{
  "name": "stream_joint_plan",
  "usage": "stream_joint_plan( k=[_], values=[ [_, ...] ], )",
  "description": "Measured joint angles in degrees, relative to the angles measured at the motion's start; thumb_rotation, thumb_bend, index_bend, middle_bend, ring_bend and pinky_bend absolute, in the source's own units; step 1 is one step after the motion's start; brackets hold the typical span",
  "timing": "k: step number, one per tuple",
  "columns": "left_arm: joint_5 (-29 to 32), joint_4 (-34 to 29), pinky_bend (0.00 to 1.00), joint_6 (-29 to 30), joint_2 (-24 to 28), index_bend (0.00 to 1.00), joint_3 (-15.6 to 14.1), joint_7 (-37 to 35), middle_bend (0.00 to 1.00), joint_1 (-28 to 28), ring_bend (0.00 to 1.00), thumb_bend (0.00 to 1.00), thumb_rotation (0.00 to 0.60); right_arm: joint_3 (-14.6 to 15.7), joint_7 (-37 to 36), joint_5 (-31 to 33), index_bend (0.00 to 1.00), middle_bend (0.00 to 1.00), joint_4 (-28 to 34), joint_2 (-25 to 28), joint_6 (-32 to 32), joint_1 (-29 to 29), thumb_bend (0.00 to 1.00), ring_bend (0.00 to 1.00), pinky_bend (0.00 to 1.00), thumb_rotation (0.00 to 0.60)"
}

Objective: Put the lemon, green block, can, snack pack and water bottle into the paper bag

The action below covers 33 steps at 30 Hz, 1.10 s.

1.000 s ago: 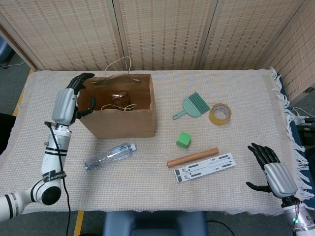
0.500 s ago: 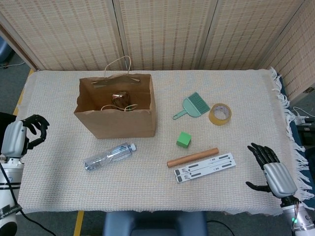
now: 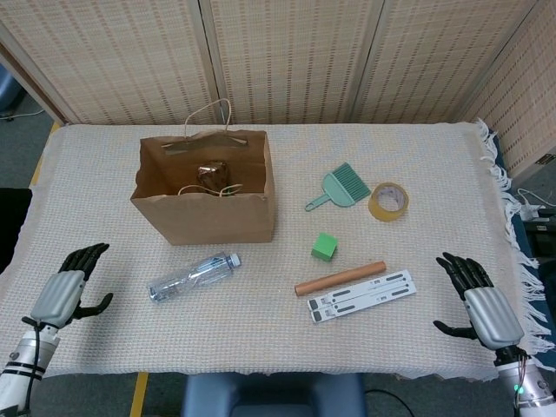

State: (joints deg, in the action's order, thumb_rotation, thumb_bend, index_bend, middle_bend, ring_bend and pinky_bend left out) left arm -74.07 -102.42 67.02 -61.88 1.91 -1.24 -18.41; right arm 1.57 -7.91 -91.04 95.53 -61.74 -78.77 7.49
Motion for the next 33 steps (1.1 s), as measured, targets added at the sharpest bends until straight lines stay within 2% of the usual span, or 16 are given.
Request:
stream_joint_plan(
  k=[3, 11, 17, 21, 33],
  values=[
    [3.3, -1.1, 0.00, -1.6, -3.4, 0.00, -0.2, 5.3, 0.00, -0.4, 0.00, 0.35, 0.600, 0.1, -0.3, -0.2, 0.00, 0.00, -0.1, 0.1, 0.0, 0.0, 0.01, 0.00, 0.00, 0.600],
    [13.5, -2.6, 0.00, 0.4, -13.5, 0.00, 1.5, 15.3, 0.00, -1.3, 0.00, 0.35, 0.600, 0.2, -1.0, -0.5, 0.00, 0.00, -0.1, 0.4, 0.0, 0.0, 0.02, 0.00, 0.00, 0.600],
    [15.9, 0.2, 0.00, 2.4, -18.8, 0.00, 3.4, 19.1, 0.00, -2.4, 0.00, 0.35, 0.600, 0.3, -1.2, -0.6, 0.00, 0.00, 0.0, 0.5, 0.1, 0.1, 0.02, 0.00, 0.00, 0.600],
    [16.8, 1.1, 0.00, 2.8, -20.7, 0.00, 3.7, 20.4, 0.00, -2.9, 0.00, 0.35, 0.600, 0.3, -1.2, -0.5, 0.00, 0.00, 0.1, 0.6, 0.2, 0.1, 0.02, 0.00, 0.00, 0.600],
    [18.0, -2.1, 0.00, 3.8, -23.8, 0.00, 2.7, 23.2, 0.00, -2.7, 0.00, 0.35, 0.600, 0.3, -1.2, -0.4, 0.00, 0.00, 0.2, 0.6, 0.2, 0.1, 0.02, 0.00, 0.00, 0.600]
  ],
)
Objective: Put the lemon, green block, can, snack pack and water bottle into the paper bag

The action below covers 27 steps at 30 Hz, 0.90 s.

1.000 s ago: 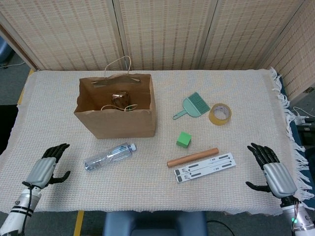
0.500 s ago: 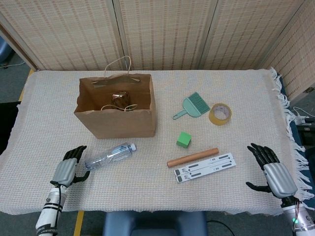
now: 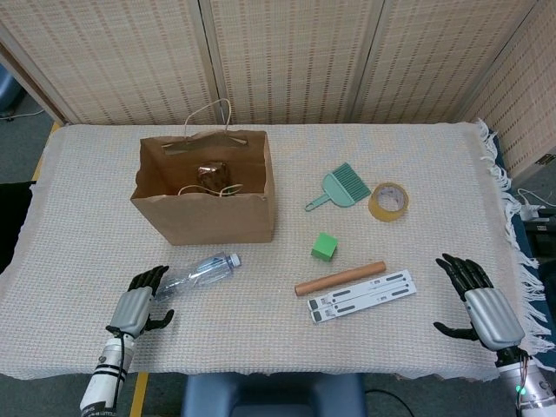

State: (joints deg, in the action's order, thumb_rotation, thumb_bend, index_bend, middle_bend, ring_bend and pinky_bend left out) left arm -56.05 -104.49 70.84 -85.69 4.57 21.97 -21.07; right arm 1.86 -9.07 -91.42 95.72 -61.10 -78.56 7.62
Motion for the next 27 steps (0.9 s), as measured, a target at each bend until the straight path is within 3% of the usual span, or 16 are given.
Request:
stream_joint_plan(
  k=[13, 27],
  values=[
    [1.3, 3.4, 0.00, -0.1, -5.4, 0.00, 2.3, 4.5, 0.00, -3.0, 0.00, 0.35, 0.600, -0.2, -0.6, -0.2, 0.00, 0.00, -0.3, -0.2, -0.8, -0.2, 0.02, 0.00, 0.00, 0.600],
    [7.5, 9.0, 0.00, -2.8, -9.0, 0.00, 4.0, 11.9, 0.00, -7.5, 0.00, 0.35, 0.600, -0.3, -1.0, -0.1, 0.00, 0.00, -0.2, -0.2, -0.8, -0.2, 0.02, 0.00, 0.00, 0.600]
  ],
)
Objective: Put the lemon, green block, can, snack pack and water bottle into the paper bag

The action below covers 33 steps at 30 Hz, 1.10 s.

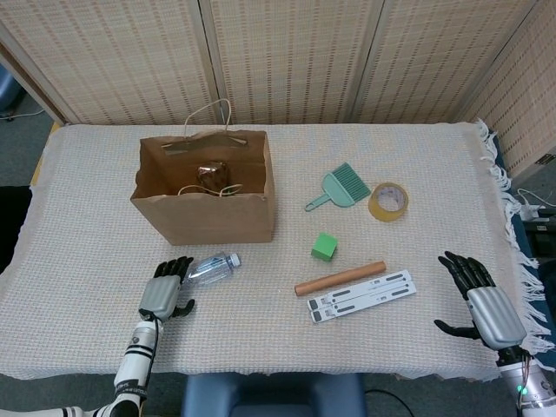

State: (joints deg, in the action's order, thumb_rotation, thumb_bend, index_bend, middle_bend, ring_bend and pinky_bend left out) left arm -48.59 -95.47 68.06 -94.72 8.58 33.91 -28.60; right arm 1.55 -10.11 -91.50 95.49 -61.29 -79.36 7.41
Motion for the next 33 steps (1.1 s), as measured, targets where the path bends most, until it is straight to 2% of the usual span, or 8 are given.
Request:
stream_joint_plan(
  k=[4, 5, 7, 10, 16, 26, 30, 33],
  values=[
    [2.6, 1.2, 0.13, -0.1, 0.0, 0.04, 0.1, 4.1, 0.02, -1.2, 0.02, 0.43, 0.600, 0.0, -0.2, 0.0, 0.00, 0.00, 0.0, 0.1, 0.0, 0.0, 0.02, 0.00, 0.00, 0.600],
    [3.6, 1.3, 0.25, 0.3, 0.0, 0.14, 0.1, 5.7, 0.10, -1.5, 0.09, 0.47, 0.600, 0.0, -0.3, 0.0, 0.00, 0.00, 0.0, 0.1, 0.0, 0.0, 0.02, 0.00, 0.00, 0.600],
    [5.1, 1.4, 0.56, 1.5, 0.0, 0.43, 0.3, 7.7, 0.39, -1.6, 0.37, 0.57, 0.600, 0.0, -0.4, 0.0, 0.00, 0.00, 0.0, 0.1, -0.1, 0.0, 0.02, 0.00, 0.00, 0.600],
    [6.2, 0.6, 0.75, 4.9, 0.4, 0.62, 0.8, 8.6, 0.61, -1.4, 0.59, 0.64, 0.600, 0.0, -0.6, 0.0, 0.00, 0.00, 0.0, 0.1, -0.1, -0.1, 0.02, 0.00, 0.00, 0.600],
    [4.9, -3.6, 0.76, 8.1, 7.0, 0.66, 0.2, 9.1, 0.66, -0.1, 0.63, 0.66, 0.600, -0.1, -0.7, 0.1, 0.00, 0.00, 0.1, 0.2, -0.1, 0.0, 0.03, 0.00, 0.00, 0.600],
    [1.5, -7.8, 0.75, 8.9, 28.1, 0.67, -1.6, 0.8, 0.66, 5.7, 0.63, 0.66, 0.600, -0.1, -0.2, 0.3, 0.00, 0.00, 0.2, 0.0, 0.1, 0.0, 0.03, 0.00, 0.00, 0.600],
    [2.9, -6.2, 0.75, 8.9, 31.9, 0.67, -0.1, -6.0, 0.66, 7.9, 0.63, 0.66, 0.600, -0.1, 0.1, 0.3, 0.00, 0.00, 0.2, -0.2, 0.1, 0.0, 0.03, 0.00, 0.00, 0.600],
    [6.0, -5.2, 0.75, 8.9, 32.6, 0.67, 3.2, -12.0, 0.66, 9.0, 0.63, 0.66, 0.600, -0.1, 0.5, 0.3, 0.00, 0.00, 0.1, -0.3, 0.1, -0.1, 0.03, 0.00, 0.00, 0.600]
  ],
)
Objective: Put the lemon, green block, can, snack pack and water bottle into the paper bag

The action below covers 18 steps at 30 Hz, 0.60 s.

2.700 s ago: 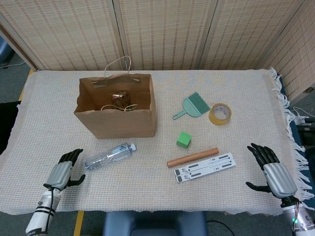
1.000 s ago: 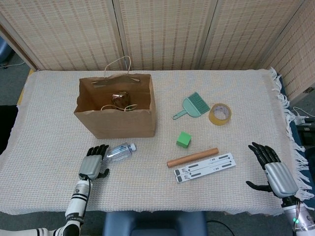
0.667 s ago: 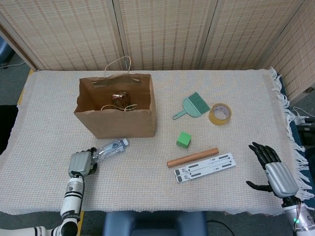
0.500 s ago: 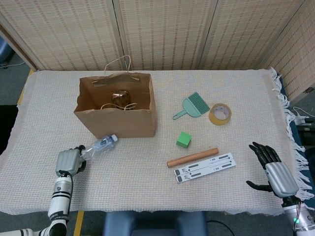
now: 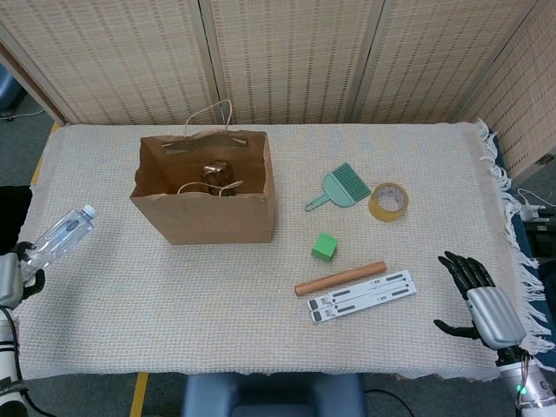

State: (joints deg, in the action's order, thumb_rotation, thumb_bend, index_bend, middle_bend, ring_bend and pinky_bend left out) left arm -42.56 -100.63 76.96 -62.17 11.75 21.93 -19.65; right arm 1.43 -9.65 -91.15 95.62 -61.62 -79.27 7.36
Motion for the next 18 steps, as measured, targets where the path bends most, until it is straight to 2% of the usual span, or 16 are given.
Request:
stream_joint_plan(
  k=[5, 8, 12, 18],
  values=[
    [5.1, -0.7, 0.75, -0.2, 1.1, 0.67, 8.7, -9.6, 0.66, 0.5, 0.63, 0.66, 0.600, 0.0, 0.5, 0.1, 0.00, 0.00, 0.0, -0.2, 0.1, 0.0, 0.03, 0.00, 0.00, 0.600],
    [4.9, -2.5, 0.74, 0.1, 1.7, 0.67, 12.0, -11.0, 0.66, -0.8, 0.63, 0.66, 0.600, 0.1, 0.8, 0.1, 0.00, 0.00, 0.0, -0.2, 0.1, 0.0, 0.03, 0.00, 0.00, 0.600],
    [3.0, -4.0, 0.74, -0.4, 2.2, 0.66, 12.7, -8.0, 0.66, -3.9, 0.63, 0.66, 0.600, 0.1, 0.9, -0.1, 0.00, 0.00, -0.1, -0.3, -0.1, -0.1, 0.03, 0.00, 0.00, 0.600],
    [-1.9, -5.6, 0.74, -1.4, 1.0, 0.67, 12.8, 1.0, 0.66, -11.3, 0.63, 0.66, 0.600, 0.3, 0.8, -0.3, 0.00, 0.00, -0.1, 0.0, 0.2, 0.0, 0.03, 0.00, 0.00, 0.600]
  ],
)
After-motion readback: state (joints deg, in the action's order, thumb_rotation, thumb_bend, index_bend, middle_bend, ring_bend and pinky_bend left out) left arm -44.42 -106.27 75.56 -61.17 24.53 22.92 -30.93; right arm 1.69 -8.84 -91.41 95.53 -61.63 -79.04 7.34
